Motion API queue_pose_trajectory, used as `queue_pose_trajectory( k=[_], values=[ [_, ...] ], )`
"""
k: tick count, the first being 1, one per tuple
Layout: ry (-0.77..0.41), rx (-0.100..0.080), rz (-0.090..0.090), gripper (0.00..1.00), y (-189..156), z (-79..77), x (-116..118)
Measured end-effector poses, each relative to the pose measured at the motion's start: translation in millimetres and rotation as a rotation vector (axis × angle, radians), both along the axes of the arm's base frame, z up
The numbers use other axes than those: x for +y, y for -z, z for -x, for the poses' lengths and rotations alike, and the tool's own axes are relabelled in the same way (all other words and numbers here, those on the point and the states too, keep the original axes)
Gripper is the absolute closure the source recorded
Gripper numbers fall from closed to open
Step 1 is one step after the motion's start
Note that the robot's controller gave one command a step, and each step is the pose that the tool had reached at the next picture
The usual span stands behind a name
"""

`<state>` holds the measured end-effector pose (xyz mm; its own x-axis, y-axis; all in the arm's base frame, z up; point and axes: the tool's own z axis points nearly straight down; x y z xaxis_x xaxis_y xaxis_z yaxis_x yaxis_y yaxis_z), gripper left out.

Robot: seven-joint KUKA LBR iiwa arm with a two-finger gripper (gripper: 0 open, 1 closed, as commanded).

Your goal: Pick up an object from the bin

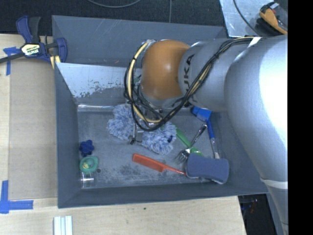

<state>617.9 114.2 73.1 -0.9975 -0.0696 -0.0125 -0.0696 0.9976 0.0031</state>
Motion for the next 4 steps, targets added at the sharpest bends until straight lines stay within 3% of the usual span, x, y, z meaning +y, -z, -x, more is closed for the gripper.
queue_pose_trajectory(
  k=[1,2,4],
  values=[
    [0.045,-0.005,-0.001,0.0,0.1,-1.7,4.7],
    [0.005,-0.003,-0.001,1.0,-1.2,-1.3,0.1],
    [0.006,0.004,0.0,1.0,-21.4,1.2,-0.4]
  ],
)
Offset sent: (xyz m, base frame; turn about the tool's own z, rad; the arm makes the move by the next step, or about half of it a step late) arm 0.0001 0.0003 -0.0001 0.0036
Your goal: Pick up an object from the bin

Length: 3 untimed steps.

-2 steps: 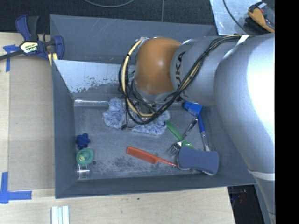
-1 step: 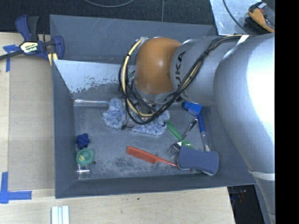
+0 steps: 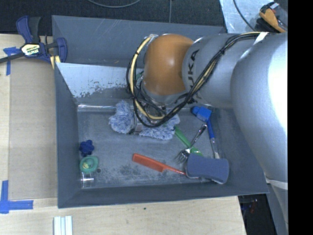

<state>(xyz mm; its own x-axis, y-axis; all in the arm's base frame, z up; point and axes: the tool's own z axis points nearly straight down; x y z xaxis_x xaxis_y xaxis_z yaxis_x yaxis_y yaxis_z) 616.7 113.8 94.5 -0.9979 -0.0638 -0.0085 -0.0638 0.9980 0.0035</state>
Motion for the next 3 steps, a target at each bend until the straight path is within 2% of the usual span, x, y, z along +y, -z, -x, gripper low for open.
queue_pose_trajectory(
  k=[1,3],
  values=[
    [0.0,-0.01,-0.002,1.0,-27.6,-2.7,0.4],
    [0.001,-0.013,-0.002,1.0,-59.5,-3.1,0.3]
  ],
)
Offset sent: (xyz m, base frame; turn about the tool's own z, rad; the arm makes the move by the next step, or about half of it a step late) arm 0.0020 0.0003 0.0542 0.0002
